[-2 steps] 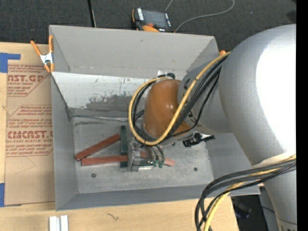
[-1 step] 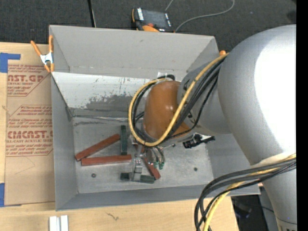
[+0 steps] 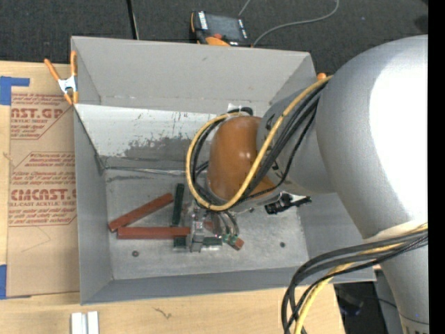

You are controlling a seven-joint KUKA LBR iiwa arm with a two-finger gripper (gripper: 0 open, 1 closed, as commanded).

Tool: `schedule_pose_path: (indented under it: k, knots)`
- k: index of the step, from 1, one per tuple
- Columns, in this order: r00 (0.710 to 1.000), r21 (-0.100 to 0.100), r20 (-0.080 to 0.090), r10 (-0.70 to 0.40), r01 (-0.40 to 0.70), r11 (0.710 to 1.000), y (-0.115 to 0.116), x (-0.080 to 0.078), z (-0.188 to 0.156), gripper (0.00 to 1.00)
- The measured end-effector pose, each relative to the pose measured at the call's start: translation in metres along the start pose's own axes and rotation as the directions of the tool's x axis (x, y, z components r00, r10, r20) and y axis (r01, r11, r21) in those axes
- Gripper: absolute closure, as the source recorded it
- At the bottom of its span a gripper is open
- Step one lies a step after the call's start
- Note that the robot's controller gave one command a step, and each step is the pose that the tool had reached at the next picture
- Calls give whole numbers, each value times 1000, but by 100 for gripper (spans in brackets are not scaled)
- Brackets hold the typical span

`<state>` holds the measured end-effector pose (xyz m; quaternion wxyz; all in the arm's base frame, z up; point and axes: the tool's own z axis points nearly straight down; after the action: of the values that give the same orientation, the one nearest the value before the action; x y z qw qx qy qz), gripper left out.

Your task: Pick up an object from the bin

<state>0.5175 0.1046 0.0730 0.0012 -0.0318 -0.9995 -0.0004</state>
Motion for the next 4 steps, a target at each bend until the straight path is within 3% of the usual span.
schedule_pose_path:
  k: [1,2,3,4]
  knots:
    - [1000,3,-1,23,-23,1000,-47,36,-13,100]
    - [1000,1,1,20,-20,1000,-44,35,-13,0]
    - [992,-2,3,129,-129,992,-62,10,3,0]
    - [924,-2,3,382,-382,924,-25,-58,2,0]
